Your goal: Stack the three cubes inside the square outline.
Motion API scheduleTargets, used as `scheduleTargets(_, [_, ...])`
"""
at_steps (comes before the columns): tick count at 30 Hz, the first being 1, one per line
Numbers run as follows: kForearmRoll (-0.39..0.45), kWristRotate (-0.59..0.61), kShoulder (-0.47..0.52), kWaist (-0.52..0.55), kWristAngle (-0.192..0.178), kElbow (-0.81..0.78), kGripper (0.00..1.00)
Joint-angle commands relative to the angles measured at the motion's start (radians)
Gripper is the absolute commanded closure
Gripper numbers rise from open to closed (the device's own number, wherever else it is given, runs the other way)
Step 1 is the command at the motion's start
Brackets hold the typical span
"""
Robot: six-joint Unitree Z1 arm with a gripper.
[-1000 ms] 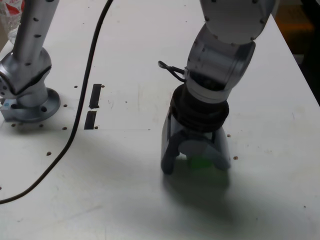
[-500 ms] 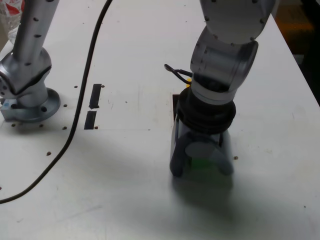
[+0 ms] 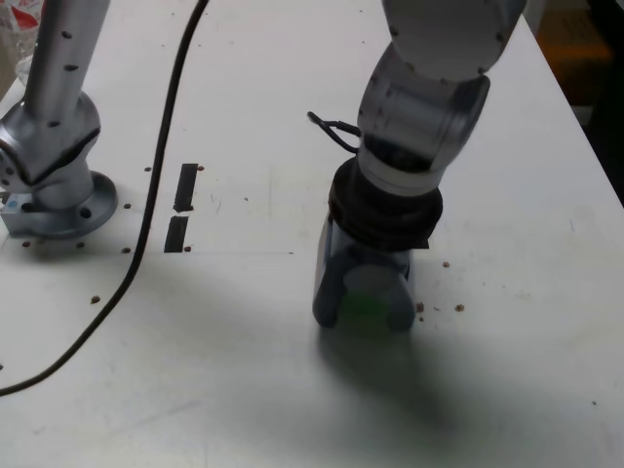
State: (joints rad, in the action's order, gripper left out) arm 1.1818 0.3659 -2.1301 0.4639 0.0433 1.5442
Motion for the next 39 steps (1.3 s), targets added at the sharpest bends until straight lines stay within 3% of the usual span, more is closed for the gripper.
scheduleTargets(1, [0.036, 0.013, 0.030, 0.010, -0.006, 0.009, 0.95])
scheduleTargets(14, [0.261, 0.139, 0.200, 0.093, -0.010, 0.044, 0.95])
scheduleTargets(21, [0.319, 0.130, 0.230, 0.082, -0.033, 0.090, 0.95])
scheduleTargets(29, [0.341, -0.018, 0.238, -0.036, -0.080, 0.165, 0.95])
scheduleTargets(39, [0.343, -0.201, 0.223, -0.177, -0.097, 0.212, 0.95])
